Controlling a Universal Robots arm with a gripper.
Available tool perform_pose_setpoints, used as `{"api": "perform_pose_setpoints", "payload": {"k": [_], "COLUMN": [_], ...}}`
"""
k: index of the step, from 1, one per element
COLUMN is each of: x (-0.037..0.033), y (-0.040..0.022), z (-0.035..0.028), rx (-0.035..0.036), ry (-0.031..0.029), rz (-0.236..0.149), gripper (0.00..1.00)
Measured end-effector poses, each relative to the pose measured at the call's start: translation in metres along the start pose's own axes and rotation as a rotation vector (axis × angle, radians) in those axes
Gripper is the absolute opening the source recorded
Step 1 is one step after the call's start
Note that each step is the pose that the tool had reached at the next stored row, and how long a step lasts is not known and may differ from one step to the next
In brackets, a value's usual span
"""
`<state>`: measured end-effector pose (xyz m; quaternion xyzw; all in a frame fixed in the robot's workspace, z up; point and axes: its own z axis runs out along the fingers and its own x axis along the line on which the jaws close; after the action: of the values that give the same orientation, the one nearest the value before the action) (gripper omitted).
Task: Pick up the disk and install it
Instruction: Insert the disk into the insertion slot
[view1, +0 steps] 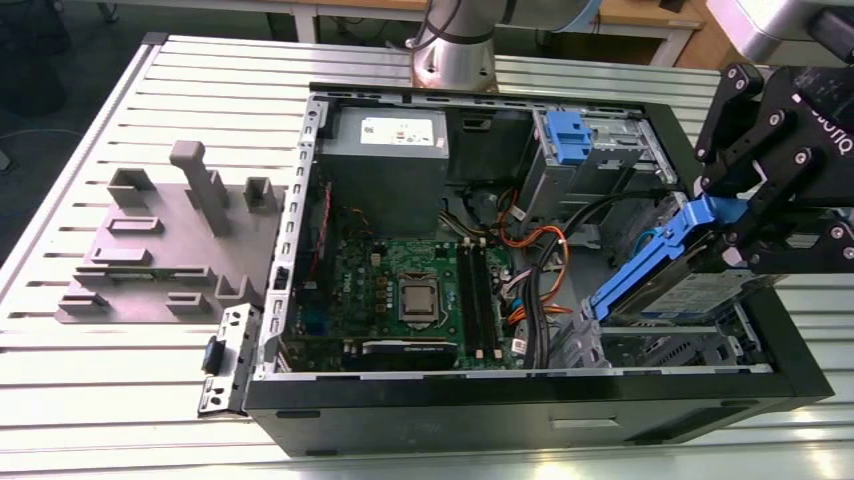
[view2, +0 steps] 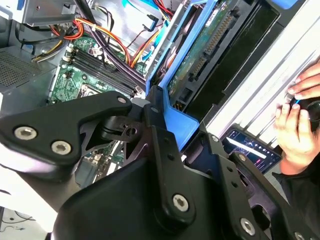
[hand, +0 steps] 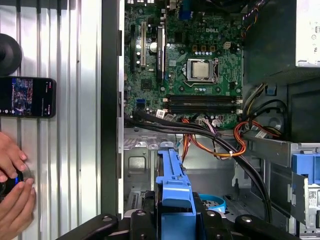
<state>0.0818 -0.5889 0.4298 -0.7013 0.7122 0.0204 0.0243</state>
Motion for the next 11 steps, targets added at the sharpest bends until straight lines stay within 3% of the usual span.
{"api": "perform_pose_setpoints", "payload": {"k": [4,6,7,11], "x": [0.0000,0.0000,0.0000,0.0008], "y": [0.0000,0.0000,0.0000,0.0001], "z": [0.0000,0.0002,0.0013,0.0085], "rx": [0.0002,0.0004,0.0011,0.0014], "ry": [0.0001,-0.0001,0.0002,0.0003], "rz": [0.000,0.000,0.000,0.000], "gripper": [0.38,0.43,0.50,0.50]}}
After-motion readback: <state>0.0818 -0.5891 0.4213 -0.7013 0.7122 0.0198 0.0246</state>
